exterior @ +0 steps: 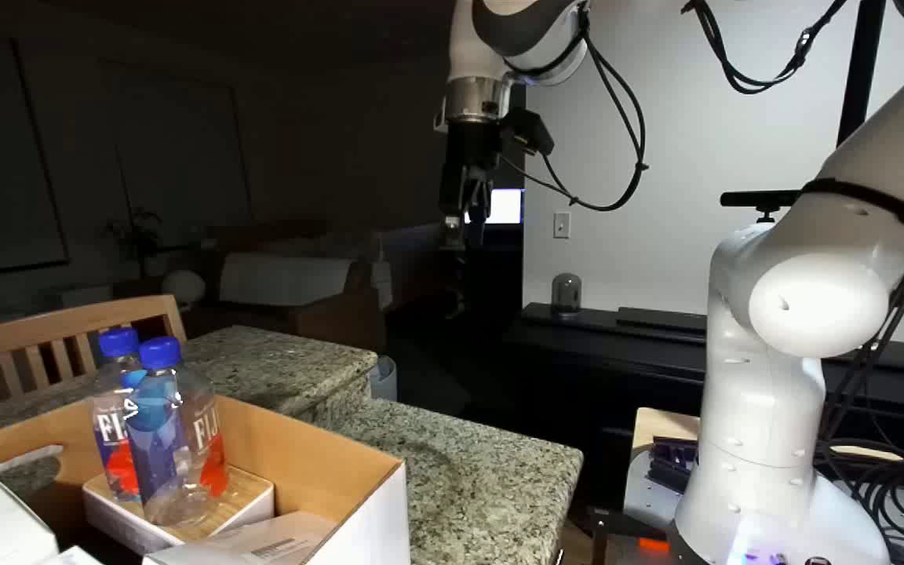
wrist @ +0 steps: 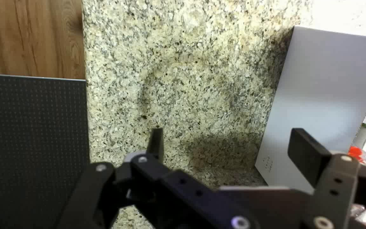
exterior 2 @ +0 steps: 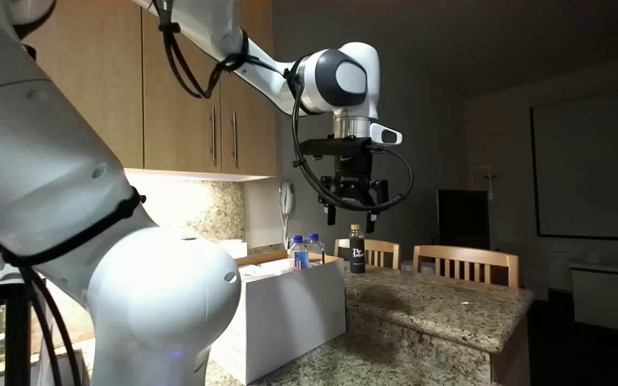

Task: Remove the water bottles from the box and put them on the counter

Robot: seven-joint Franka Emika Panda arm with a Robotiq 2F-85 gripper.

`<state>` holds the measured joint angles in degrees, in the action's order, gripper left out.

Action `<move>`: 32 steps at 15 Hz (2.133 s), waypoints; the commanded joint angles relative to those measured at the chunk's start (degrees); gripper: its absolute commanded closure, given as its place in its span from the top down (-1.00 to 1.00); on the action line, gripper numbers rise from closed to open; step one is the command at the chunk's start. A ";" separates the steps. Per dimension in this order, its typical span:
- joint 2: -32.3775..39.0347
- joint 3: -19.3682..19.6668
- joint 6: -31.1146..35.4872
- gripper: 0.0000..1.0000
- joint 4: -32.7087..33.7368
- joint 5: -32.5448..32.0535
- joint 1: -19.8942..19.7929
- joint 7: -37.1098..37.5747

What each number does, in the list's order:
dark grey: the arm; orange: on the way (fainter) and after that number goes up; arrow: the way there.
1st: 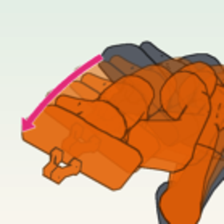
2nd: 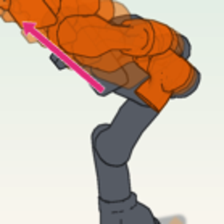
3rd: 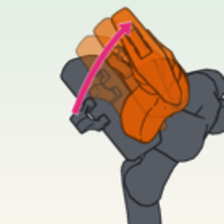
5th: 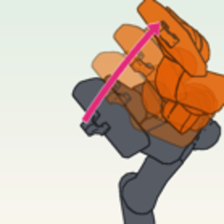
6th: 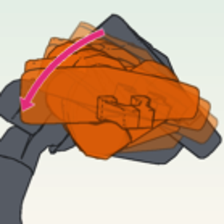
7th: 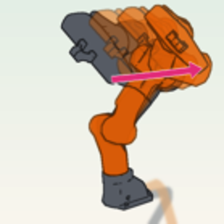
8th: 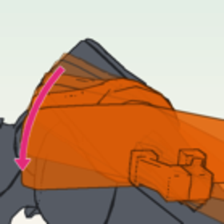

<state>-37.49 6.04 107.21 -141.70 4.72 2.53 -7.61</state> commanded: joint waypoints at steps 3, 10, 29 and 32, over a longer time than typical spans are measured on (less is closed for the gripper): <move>0.09 -0.67 -0.20 1.00 0.15 0.44 -0.85 -0.41; -0.09 -0.17 0.83 1.00 -0.07 1.71 -0.31 -1.34; 14.59 -8.60 1.84 1.00 19.35 2.41 4.94 -0.62; 19.44 -12.88 3.28 1.00 23.64 3.56 8.16 -0.44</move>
<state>-23.30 -3.82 109.34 -122.68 6.97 8.49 -8.98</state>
